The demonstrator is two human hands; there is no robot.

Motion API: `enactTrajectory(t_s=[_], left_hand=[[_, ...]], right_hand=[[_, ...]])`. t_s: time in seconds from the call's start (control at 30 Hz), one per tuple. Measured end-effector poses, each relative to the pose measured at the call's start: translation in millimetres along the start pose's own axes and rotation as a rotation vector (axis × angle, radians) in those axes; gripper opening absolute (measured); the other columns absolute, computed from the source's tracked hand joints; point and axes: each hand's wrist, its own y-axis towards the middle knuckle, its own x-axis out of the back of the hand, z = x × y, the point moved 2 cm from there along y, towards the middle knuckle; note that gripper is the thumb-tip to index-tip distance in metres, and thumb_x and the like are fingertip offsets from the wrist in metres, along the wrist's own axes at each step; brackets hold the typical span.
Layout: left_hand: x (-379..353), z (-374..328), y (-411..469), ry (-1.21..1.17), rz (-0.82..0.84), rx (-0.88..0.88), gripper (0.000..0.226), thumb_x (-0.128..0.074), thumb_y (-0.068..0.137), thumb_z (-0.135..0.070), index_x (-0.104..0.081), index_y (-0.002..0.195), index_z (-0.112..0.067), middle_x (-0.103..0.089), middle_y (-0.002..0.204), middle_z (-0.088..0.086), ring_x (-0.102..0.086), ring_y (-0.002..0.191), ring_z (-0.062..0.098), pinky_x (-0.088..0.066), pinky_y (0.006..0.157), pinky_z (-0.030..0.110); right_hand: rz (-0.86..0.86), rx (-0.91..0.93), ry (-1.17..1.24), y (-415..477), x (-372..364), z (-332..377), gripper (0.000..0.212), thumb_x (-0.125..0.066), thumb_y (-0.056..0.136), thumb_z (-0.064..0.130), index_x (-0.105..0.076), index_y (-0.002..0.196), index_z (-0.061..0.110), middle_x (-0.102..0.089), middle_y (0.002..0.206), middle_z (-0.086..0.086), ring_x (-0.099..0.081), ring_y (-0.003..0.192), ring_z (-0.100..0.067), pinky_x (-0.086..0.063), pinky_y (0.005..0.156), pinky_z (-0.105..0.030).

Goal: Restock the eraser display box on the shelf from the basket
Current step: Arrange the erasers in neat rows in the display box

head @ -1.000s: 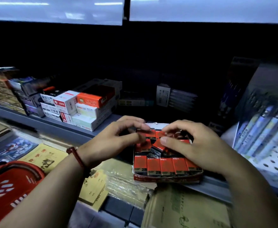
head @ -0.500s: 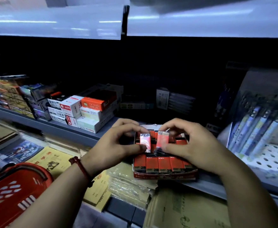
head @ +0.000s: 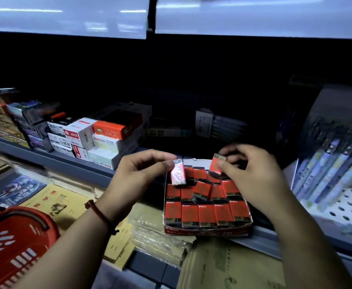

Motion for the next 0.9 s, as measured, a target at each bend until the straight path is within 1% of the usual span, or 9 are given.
enactTrajectory(t_s=[0.1,0.2,0.27,0.37,0.47,0.53,0.63,0.8,0.9], left_hand=[[-2,3,3,0.004,-0.022,-0.018,0.01,-0.073,0.088,-0.011,-0.079,0.096,-0.011,-0.077,0.083,0.007,-0.071,0.072,0.015,-0.058,0.064,0.028],[-5,3,5,-0.021,-0.035,-0.03,0.012,-0.075,0.085,-0.009,-0.079,0.096,-0.007,-0.079,0.084,0.009,-0.073,0.073,0.015,-0.06,0.064,0.024],[-7,3,6,-0.032,-0.041,-0.036,0.014,-0.077,0.083,-0.01,-0.079,0.096,-0.006,-0.079,0.087,0.011,-0.074,0.076,0.017,-0.061,0.069,0.025],[-9,2,9,-0.048,-0.038,-0.039,0.016,-0.078,0.081,-0.01,-0.08,0.095,-0.004,-0.079,0.088,0.013,-0.075,0.078,0.019,-0.061,0.071,0.024],[-13,1,12,-0.05,-0.027,-0.039,0.015,-0.079,0.081,-0.011,-0.079,0.094,-0.003,-0.079,0.089,0.013,-0.075,0.079,0.02,-0.06,0.072,0.025],[-15,2,16,-0.047,-0.018,-0.047,0.015,-0.079,0.081,-0.011,-0.079,0.094,-0.003,-0.079,0.09,0.013,-0.075,0.08,0.021,-0.06,0.074,0.026],[-20,2,20,-0.035,0.0,-0.067,0.016,-0.079,0.081,-0.01,-0.079,0.095,-0.003,-0.079,0.09,0.013,-0.077,0.081,0.023,-0.062,0.075,0.027],[-23,1,24,-0.018,0.024,-0.102,0.016,-0.08,0.079,-0.009,-0.079,0.094,-0.003,-0.079,0.089,0.012,-0.077,0.08,0.021,-0.06,0.072,0.024],[-25,-1,25,0.027,0.063,-0.162,0.015,-0.08,0.079,-0.008,-0.078,0.094,-0.002,-0.079,0.088,0.011,-0.075,0.081,0.018,-0.059,0.073,0.023]], right_hand=[[0.093,-0.013,-0.014,4,-2,-5,0.014,-0.075,0.091,0.026,-0.072,0.093,0.039,-0.073,0.082,0.01,-0.069,0.073,-0.007,-0.056,0.07,-0.032],[0.135,-0.023,0.021,7,-2,-8,0.013,-0.077,0.089,0.028,-0.077,0.094,0.04,-0.075,0.085,0.013,-0.072,0.08,-0.009,-0.059,0.082,-0.038],[0.153,-0.014,0.005,7,-3,-10,0.012,-0.077,0.09,0.032,-0.078,0.098,0.041,-0.075,0.092,0.018,-0.071,0.082,-0.001,-0.058,0.081,-0.034],[0.148,-0.01,-0.035,5,-5,-10,0.014,-0.073,0.093,0.035,-0.079,0.104,0.039,-0.074,0.099,0.025,-0.066,0.079,0.012,-0.048,0.074,-0.017],[0.173,0.006,-0.099,7,-8,-11,0.016,-0.066,0.097,0.034,-0.079,0.108,0.037,-0.072,0.101,0.028,-0.066,0.093,0.01,-0.049,0.081,-0.015],[0.212,0.015,-0.129,8,-9,-11,0.018,-0.063,0.099,0.034,-0.079,0.108,0.037,-0.071,0.1,0.025,-0.063,0.097,0.01,-0.045,0.08,-0.015],[0.208,0.047,-0.138,7,-7,-10,0.021,-0.058,0.102,0.031,-0.078,0.107,0.034,-0.071,0.101,0.023,-0.062,0.098,0.01,-0.046,0.082,-0.017],[0.072,0.102,-0.005,2,5,4,0.02,-0.056,0.101,0.039,-0.075,0.107,0.037,-0.071,0.1,0.033,-0.061,0.099,0.016,-0.042,0.078,-0.003],[0.142,0.117,0.066,-3,5,14,0.021,-0.068,0.094,0.038,-0.073,0.114,0.039,-0.073,0.099,0.022,-0.066,0.091,0.005,-0.043,0.072,-0.003]])
